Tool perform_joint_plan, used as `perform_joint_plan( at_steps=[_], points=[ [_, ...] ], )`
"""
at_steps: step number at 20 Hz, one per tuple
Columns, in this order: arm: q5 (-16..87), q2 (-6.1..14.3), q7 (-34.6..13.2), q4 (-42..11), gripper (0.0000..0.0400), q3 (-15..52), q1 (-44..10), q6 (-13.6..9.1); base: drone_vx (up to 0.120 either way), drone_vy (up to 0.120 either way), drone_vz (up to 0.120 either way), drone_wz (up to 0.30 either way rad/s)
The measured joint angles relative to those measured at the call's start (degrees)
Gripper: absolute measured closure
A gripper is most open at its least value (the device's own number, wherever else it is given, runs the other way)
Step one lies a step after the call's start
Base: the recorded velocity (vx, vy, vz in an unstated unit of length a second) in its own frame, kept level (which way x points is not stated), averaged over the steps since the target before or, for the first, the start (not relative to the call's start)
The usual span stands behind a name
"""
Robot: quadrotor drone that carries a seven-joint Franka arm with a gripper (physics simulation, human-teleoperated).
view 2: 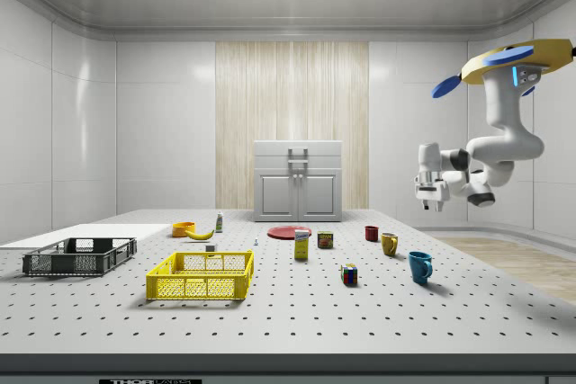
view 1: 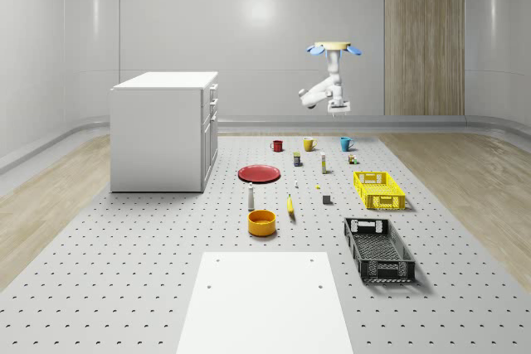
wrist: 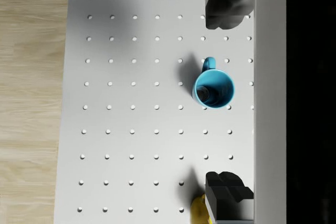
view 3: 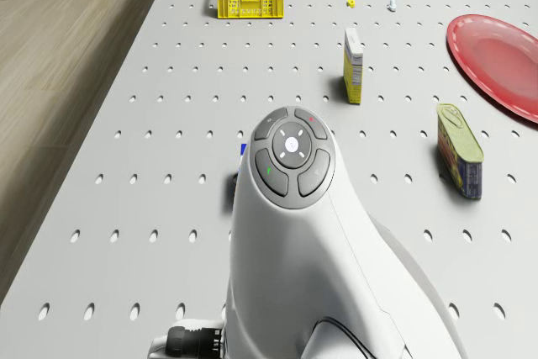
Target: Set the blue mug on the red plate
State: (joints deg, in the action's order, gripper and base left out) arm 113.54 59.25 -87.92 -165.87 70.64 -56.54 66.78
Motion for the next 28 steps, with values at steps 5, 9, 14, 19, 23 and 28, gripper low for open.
perform_joint_plan(
  at_steps=[5, 9, 14, 19, 23, 28],
  points=[
    [-0.04, 1.85, -1.56, -0.05, 0.0, 1.2, -2.16, 0.33, 0.12, 0.0, -0.12, 0.0],
    [-0.47, 3.2, -2.37, -0.01, 0.0, 1.88, -3.17, 1.07, 0.02, 0.0, -0.12, 0.0],
    [-1.18, 4.78, -3.11, 0.09, 0.0, 2.54, -4.04, 2.24, 0.088, 0.0, -0.12, 0.0],
    [-1.95, 6.28, -3.7, 0.19, 0.0, 3.09, -4.68, 3.51, 0.0, 0.056, -0.12, 0.0],
    [-2.55, 7.44, -4.1, 0.27, 0.0, 3.48, -5.12, 4.54, 0.0, 0.0, -0.12, 0.0],
    [-3.14, 8.89, -4.52, 0.39, 0.0, 3.76, -5.56, 5.89, 0.0, 0.0, -0.104, 0.0]
  ],
)
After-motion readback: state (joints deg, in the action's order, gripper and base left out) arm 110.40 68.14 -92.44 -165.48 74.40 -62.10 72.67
